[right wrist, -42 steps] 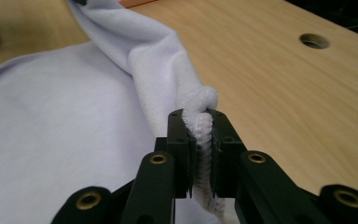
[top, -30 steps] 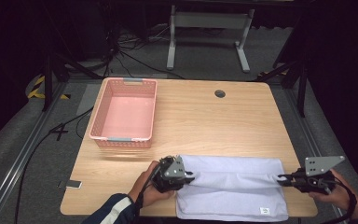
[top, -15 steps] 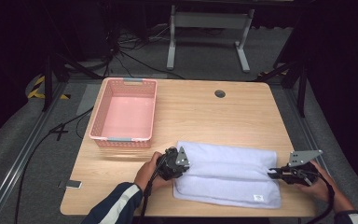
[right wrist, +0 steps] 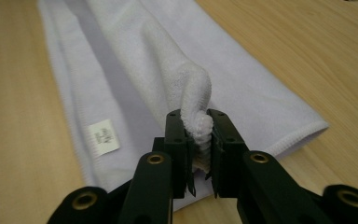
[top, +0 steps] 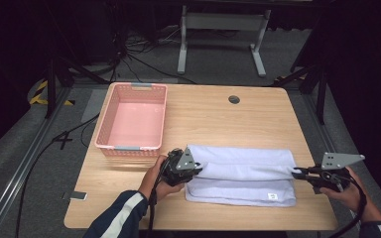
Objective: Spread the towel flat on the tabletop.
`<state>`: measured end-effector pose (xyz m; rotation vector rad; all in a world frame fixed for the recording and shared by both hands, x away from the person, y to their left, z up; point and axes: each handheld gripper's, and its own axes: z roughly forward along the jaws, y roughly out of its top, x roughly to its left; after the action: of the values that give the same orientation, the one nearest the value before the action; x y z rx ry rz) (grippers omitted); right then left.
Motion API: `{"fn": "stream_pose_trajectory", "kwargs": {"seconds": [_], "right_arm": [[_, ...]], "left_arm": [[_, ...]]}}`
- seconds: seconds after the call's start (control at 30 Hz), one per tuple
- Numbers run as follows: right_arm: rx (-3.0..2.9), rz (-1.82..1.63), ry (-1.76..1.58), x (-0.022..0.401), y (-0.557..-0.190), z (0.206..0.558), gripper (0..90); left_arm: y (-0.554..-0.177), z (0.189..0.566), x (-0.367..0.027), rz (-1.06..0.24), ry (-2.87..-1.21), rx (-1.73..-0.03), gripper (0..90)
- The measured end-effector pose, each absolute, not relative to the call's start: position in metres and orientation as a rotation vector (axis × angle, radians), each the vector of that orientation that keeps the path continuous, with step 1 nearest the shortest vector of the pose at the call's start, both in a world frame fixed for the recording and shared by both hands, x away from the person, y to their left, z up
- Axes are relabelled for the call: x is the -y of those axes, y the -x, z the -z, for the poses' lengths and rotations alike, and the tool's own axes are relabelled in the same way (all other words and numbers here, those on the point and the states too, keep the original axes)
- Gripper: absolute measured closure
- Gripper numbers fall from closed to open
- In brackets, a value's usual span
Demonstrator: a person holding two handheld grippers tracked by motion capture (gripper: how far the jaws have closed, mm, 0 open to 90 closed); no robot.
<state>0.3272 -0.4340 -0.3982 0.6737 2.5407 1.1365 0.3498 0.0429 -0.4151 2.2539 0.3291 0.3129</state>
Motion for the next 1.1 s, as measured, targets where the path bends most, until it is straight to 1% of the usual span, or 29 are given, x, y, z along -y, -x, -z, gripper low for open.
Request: {"fn": "stream_pose_trajectory", "kwargs": {"seconds": [0.07,0.1,0.17,0.23,0.27,0.3,0.37,0.43,0.47,0.5,0.53,0.6,0.67,0.73,0.77,0.8,0.83,0.87,0.9,0.93,0.97,1.0,1.1], "right_arm": [[-2.585,-1.132,-0.615,0.434,-0.316,0.398,78.6],[-2.643,-1.091,-0.566,0.434,-0.309,0.403,76.4],[-2.676,-1.064,-0.551,0.434,-0.305,0.407,74.9],[-2.728,-1.024,-0.556,0.435,-0.301,0.416,67.2],[-2.756,-0.969,-0.572,0.438,-0.297,0.422,58.8],[-2.756,-0.969,-0.572,0.438,-0.297,0.422,58.8],[-2.748,-0.967,-0.588,0.443,-0.292,0.422,55.4],[-2.7,-1.017,-0.594,0.448,-0.287,0.417,53.5],[-2.659,-1.054,-0.604,0.45,-0.284,0.41,51.1],[-2.659,-1.054,-0.604,0.45,-0.284,0.41,51.1],[-2.609,-1.071,-0.627,0.449,-0.281,0.401,50.1],[-2.597,-1.077,-0.623,0.448,-0.281,0.398,50.0],[-2.542,-1.102,-0.628,0.437,-0.283,0.388,48.3],[-2.521,-1.11,-0.627,0.425,-0.29,0.383,48.3],[-2.516,-1.099,-0.627,0.416,-0.296,0.38,47.2],[-2.511,-1.12,-0.623,0.395,-0.31,0.377,46.2],[-2.511,-1.12,-0.623,0.395,-0.31,0.377,46.2],[-2.508,-1.135,-0.613,0.386,-0.316,0.376,45.6],[-2.506,-1.141,-0.601,0.371,-0.327,0.374,45.0],[-2.534,-1.156,-0.567,0.339,-0.348,0.373,43.8],[-2.549,-1.158,-0.549,0.328,-0.355,0.373,43.3],[-2.549,-1.158,-0.549,0.328,-0.355,0.373,43.3],[-2.633,-1.146,-0.501,0.277,-0.387,0.38,40.8]], "left_arm": [[-0.34,0.418,-0.045,-0.297,-2.272,-0.304,78.1],[-0.337,0.421,-0.046,-0.266,-2.281,-0.291,76.4],[-0.329,0.43,-0.046,-0.242,-2.337,-0.297,75.5],[-0.324,0.44,-0.047,-0.239,-2.396,-0.297,69.4],[-0.321,0.447,-0.052,-0.195,-2.397,-0.363,57.9],[-0.321,0.447,-0.052,-0.195,-2.397,-0.363,52.4],[-0.317,0.447,-0.061,-0.167,-2.363,-0.39,51.3],[-0.312,0.444,-0.068,-0.18,-2.331,-0.428,46.0],[-0.31,0.442,-0.07,-0.186,-2.308,-0.447,40.5],[-0.308,0.439,-0.073,-0.186,-2.279,-0.471,40.5],[-0.306,0.437,-0.075,-0.193,-2.255,-0.499,38.4],[-0.305,0.436,-0.076,-0.202,-2.241,-0.509,37.1],[-0.304,0.436,-0.075,-0.197,-2.23,-0.52,32.5],[-0.304,0.436,-0.075,-0.201,-2.224,-0.54,30.0],[-0.304,0.437,-0.075,-0.178,-2.202,-0.574,28.2],[-0.305,0.439,-0.075,-0.155,-2.178,-0.614,24.7],[-0.305,0.439,-0.075,-0.155,-2.178,-0.614,23.6],[-0.306,0.441,-0.074,-0.144,-2.171,-0.636,23.6],[-0.307,0.442,-0.074,-0.135,-2.157,-0.658,21.8],[-0.308,0.443,-0.072,-0.123,-2.134,-0.68,20.2],[-0.308,0.443,-0.071,-0.122,-2.144,-0.68,19.5],[-0.307,0.444,-0.068,-0.126,-2.15,-0.681,19.5],[-0.307,0.449,-0.057,-0.15,-2.203,-0.692,17.3]]}}
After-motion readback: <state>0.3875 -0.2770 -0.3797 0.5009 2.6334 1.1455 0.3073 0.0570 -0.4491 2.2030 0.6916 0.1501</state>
